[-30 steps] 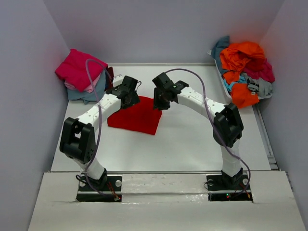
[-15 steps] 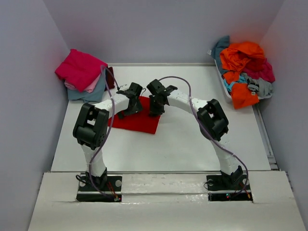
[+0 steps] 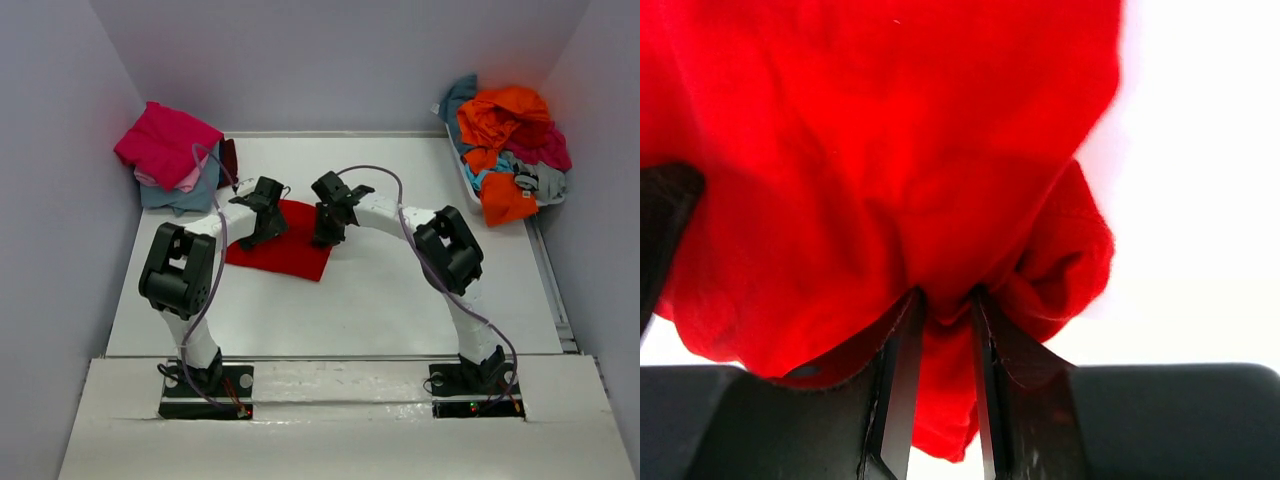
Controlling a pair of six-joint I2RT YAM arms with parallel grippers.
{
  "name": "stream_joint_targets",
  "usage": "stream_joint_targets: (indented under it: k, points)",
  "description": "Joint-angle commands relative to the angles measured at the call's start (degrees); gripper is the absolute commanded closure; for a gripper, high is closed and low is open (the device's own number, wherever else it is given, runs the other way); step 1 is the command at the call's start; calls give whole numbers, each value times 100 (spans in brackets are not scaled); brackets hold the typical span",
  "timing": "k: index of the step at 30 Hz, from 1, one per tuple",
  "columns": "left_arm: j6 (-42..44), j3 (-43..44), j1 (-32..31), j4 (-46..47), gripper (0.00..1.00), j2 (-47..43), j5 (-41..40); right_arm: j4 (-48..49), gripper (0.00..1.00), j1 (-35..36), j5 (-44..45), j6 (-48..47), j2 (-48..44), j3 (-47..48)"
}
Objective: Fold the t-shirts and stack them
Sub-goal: Fold the tshirt
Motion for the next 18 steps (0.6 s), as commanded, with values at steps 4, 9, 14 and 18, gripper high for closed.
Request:
stream_joint_targets:
  k: [4, 9, 14, 18]
  points:
    - [-60, -523, 310, -396, 14, -173, 64, -319, 68, -92, 267, 127, -327, -867]
    - [2, -839, 521, -308, 13, -375, 257, -292, 67, -206, 461, 110, -468, -1130]
    - [10, -927, 636, -343, 13, -472, 310, -257, 67, -311, 523, 75, -556, -1368]
    - [45, -962, 697, -378, 13, -551, 336, -205, 67, -364, 558, 39, -644, -1526]
